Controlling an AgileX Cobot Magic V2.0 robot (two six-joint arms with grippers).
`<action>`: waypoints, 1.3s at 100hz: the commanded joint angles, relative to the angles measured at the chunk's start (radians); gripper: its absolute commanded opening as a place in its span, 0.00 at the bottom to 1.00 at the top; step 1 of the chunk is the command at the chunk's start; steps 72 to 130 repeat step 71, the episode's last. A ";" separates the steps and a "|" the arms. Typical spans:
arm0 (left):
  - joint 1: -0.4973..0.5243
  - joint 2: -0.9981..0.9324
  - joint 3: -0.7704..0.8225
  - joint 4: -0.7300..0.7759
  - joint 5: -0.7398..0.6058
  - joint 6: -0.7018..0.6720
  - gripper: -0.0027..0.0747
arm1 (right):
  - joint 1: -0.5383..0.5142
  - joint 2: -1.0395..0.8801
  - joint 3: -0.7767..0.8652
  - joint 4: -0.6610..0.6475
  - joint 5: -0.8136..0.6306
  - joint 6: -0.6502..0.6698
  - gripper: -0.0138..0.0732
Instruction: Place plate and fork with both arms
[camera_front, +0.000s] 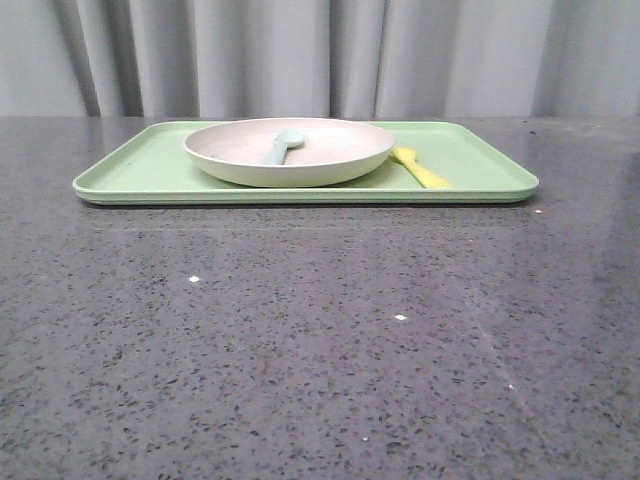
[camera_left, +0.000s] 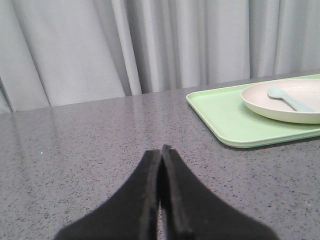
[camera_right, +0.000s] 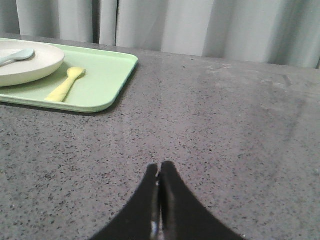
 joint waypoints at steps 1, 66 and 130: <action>-0.007 -0.030 0.013 -0.002 -0.077 -0.011 0.01 | -0.008 -0.019 0.017 0.006 -0.166 -0.013 0.02; -0.007 -0.030 0.013 -0.002 -0.077 -0.011 0.01 | -0.008 -0.019 0.022 0.006 -0.161 -0.013 0.02; -0.007 -0.030 0.013 -0.002 -0.077 -0.011 0.01 | -0.008 -0.019 0.022 0.006 -0.161 -0.013 0.02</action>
